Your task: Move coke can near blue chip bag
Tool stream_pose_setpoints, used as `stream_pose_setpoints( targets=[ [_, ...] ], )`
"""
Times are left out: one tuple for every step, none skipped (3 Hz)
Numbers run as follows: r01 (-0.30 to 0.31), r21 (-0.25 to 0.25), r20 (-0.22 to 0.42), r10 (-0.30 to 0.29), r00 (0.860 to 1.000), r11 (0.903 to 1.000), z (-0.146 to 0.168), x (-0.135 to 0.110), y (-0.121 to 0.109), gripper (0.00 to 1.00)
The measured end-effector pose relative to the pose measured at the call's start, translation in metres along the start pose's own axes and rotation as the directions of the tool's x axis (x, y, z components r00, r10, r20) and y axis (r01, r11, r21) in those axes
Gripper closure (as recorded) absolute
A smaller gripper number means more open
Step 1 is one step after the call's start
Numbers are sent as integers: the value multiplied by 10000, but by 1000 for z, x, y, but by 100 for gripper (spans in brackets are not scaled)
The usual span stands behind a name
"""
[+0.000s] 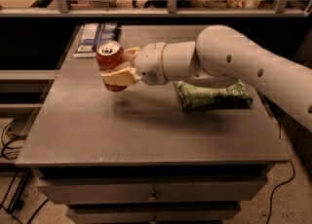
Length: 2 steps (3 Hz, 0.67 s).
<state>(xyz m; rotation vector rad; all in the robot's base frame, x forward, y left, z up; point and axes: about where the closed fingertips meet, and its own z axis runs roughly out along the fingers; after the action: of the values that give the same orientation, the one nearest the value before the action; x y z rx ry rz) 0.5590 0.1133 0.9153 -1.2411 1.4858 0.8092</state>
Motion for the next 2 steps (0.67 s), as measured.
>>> stream_pose_setpoints(
  targets=[
    [59, 959, 383, -97, 9992, 9954, 7, -2, -33, 100],
    [54, 1768, 380, -123, 9992, 9842, 11, -3, -64, 100]
  ],
)
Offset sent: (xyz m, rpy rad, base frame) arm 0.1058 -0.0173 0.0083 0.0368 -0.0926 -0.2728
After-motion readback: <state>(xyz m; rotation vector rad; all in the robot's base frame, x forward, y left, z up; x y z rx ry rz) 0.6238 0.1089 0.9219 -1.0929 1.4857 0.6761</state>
